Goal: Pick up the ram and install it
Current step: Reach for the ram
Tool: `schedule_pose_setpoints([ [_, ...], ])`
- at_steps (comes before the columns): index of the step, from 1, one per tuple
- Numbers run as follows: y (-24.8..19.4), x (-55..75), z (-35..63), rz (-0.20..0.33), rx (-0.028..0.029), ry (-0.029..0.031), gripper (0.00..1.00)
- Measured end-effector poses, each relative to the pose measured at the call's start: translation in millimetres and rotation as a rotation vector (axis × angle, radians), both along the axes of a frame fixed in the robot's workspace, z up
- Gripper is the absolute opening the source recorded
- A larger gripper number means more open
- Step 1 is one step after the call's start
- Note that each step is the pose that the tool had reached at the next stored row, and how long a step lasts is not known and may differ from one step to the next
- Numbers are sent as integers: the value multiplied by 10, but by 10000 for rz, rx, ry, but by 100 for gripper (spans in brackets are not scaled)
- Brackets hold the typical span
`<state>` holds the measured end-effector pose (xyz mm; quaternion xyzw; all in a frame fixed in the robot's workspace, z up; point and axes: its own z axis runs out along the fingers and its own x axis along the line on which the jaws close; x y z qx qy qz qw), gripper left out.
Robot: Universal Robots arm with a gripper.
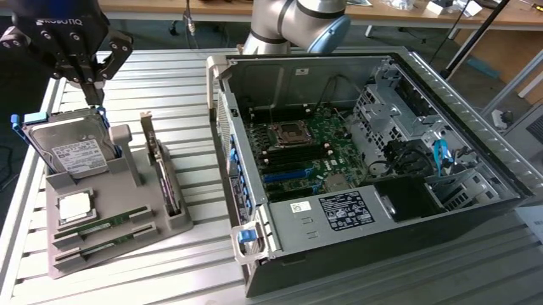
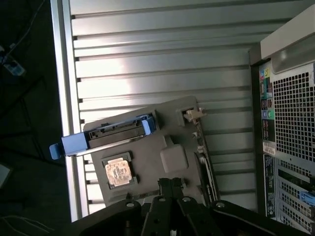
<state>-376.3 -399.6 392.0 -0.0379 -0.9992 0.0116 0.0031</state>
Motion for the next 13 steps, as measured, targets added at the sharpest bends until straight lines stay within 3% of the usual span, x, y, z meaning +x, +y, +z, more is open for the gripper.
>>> schedule_pose_setpoints([
  [4,-74,-6,-1,1,1,-1,11],
  [7,-157,-6,-1,0,1,-1,11],
  [12,-402,-6,-1,1,-2,-1,11],
  [13,-431,-6,-1,1,-3,-1,11],
])
